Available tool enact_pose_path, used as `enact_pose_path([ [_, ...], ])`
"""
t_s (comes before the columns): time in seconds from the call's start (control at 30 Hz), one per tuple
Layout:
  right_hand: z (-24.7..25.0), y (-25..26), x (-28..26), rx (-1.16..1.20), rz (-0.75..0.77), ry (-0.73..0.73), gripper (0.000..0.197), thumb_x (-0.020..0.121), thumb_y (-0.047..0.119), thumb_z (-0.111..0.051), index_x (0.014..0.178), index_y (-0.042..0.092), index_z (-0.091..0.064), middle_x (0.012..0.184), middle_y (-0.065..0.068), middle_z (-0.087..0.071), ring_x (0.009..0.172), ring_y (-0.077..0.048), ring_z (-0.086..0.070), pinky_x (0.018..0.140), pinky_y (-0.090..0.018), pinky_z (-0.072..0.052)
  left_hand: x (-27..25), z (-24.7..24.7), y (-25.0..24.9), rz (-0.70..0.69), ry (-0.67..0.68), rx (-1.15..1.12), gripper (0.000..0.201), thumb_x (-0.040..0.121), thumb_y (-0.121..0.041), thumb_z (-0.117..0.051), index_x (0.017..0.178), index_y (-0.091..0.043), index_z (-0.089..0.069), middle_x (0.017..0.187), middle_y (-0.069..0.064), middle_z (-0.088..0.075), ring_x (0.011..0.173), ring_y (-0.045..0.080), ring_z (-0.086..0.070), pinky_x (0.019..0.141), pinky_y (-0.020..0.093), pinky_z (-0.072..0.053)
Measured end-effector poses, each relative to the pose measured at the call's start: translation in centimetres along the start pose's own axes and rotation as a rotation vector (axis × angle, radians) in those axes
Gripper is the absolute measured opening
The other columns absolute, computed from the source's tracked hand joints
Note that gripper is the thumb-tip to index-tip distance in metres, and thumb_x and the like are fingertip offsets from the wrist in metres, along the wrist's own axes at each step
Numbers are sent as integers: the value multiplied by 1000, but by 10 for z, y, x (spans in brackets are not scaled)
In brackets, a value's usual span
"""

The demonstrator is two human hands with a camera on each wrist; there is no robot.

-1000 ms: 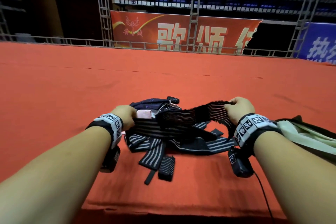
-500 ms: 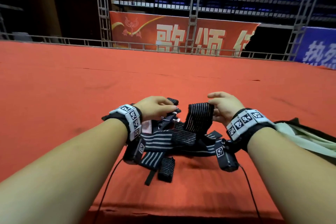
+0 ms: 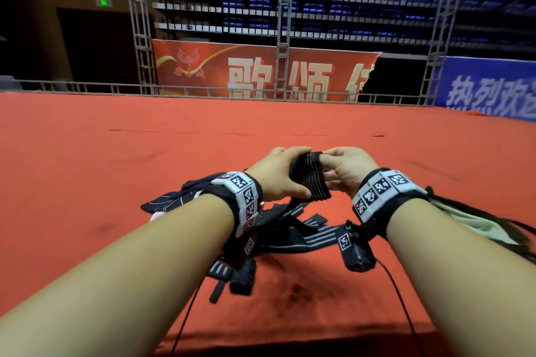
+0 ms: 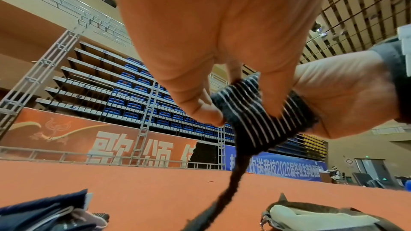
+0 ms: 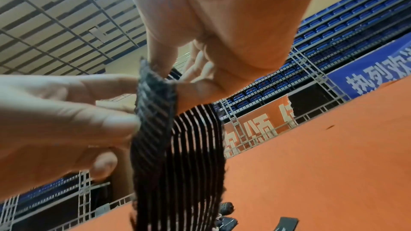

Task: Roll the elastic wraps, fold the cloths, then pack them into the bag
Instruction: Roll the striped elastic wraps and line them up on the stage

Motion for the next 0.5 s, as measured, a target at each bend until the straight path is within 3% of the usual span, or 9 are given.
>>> enact_pose_path([
  [0.1, 14, 9, 4, -160, 60, -39, 18, 92, 20, -72, 83, 9, -61, 59, -4, -58, 41, -15, -52, 39, -22, -39, 1, 16, -22, -51, -145, -37, 40, 95, -22, -60, 134, -33, -59, 120, -7, -66, 107, 12, -62, 90, 28, -49],
  [0.2, 21, 19, 4, -171, 97, -37, 26, 89, 26, -74, 77, 10, -58, 57, -4, -51, 43, -15, -43, 40, -22, -31, 3, 31, -35, -32, -214, -137, 27, 100, -19, -54, 123, -28, -66, 106, -7, -71, 77, -3, -63, 70, 22, -53],
  [0.27, 25, 25, 2, -173, 89, -43, 29, 89, 31, -73, 76, 11, -57, 57, -5, -50, 44, -17, -42, 39, -21, -29, 3, 34, -41, -35, -170, -212, 37, 96, -17, -60, 130, -31, -59, 109, -4, -68, 60, -3, -60, 55, 15, -47],
  [0.37, 34, 36, 0, -342, 125, -111, 37, 90, 40, -68, 76, 7, -64, 59, -5, -58, 49, -20, -51, 46, -25, -36, 2, 30, -49, -88, -18, -302, 74, 83, -6, -69, 143, -41, -44, 109, -1, -65, 62, 10, -60, 55, 26, -50],
  [0.43, 35, 40, -1, -408, 156, -115, 34, 89, 36, -68, 75, 5, -71, 65, -3, -70, 59, -21, -63, 54, -28, -44, 1, 25, -54, -132, 47, -291, 89, 77, -3, -75, 148, -42, -38, 113, -2, -65, 73, 11, -65, 62, 28, -55],
  [0.5, 31, 40, -3, -440, 176, -89, 21, 88, 28, -69, 75, 11, -73, 71, -5, -73, 66, -20, -67, 59, -27, -47, -1, 23, -57, -143, 29, -194, 85, 76, -9, -80, 147, -38, -42, 120, -5, -63, 94, 12, -67, 78, 28, -59],
])
Point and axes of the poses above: each hand's wrist, its own x-axis towards the middle knuckle, its own z-axis out of the back of the hand, y = z × x, the point moved 7 cm from there along x, towards the middle knuckle
